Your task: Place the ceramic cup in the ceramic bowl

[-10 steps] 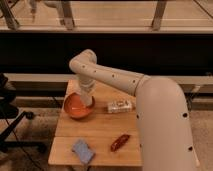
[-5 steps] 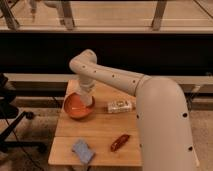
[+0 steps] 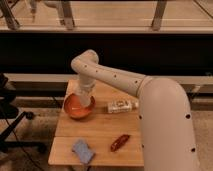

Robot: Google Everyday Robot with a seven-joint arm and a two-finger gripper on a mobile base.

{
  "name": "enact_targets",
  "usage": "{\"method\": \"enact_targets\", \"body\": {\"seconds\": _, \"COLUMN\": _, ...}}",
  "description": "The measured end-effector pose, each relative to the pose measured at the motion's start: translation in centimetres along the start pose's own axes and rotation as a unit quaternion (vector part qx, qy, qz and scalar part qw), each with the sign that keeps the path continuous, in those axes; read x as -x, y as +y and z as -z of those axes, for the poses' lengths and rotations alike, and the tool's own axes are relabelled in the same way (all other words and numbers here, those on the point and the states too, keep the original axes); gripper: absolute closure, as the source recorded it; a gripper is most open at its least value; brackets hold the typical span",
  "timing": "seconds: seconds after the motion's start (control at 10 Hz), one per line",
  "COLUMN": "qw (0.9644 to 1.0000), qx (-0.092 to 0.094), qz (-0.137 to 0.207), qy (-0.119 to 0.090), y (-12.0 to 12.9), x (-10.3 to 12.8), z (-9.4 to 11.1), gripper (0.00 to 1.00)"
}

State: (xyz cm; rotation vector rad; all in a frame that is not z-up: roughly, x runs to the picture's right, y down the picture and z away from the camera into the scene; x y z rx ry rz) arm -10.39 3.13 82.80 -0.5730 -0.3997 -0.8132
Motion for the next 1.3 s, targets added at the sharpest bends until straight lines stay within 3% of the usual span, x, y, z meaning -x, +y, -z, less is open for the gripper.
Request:
{"method": "enact_targets", "body": {"seconds": 0.1, "qw": 0.9982, "qx": -0.002, "qz": 0.055, "qy": -0.023, "y": -0.2, "x": 0.7, "z": -0.2, "gripper": 0.42}}
{"method": "enact_targets", "body": {"seconds": 0.3, "qw": 0.9894, "qx": -0.001, "qz": 0.135, "qy": -0.053, "y": -0.9, "x": 2.3, "z": -0.6, "gripper": 0.24}}
{"method": "enact_targets", "body": {"seconds": 0.5, "qw": 0.9855, "qx": -0.001, "qz": 0.161, "qy": -0.055, "y": -0.8, "x": 3.0, "z": -0.7, "gripper": 0.20}}
{"method": "enact_targets", "body": {"seconds": 0.8, "qw": 0.9841, "qx": -0.007, "qz": 0.170, "qy": -0.050, "y": -1.0, "x": 3.3, "z": -0.8, "gripper": 0.20}}
{"method": "enact_targets", "body": {"seconds": 1.0, "qw": 0.9866, "qx": -0.019, "qz": 0.160, "qy": -0.028, "y": -1.0, "x": 3.3, "z": -0.5, "gripper": 0.20}}
{"method": "enact_targets", "body": {"seconds": 1.1, "qw": 0.9908, "qx": -0.046, "qz": 0.127, "qy": -0.009, "y": -0.7, "x": 2.9, "z": 0.3, "gripper": 0.20}}
{"method": "enact_targets", "body": {"seconds": 1.3, "qw": 0.9941, "qx": -0.086, "qz": 0.065, "qy": 0.017, "y": 0.3, "x": 1.5, "z": 1.5, "gripper": 0.20}}
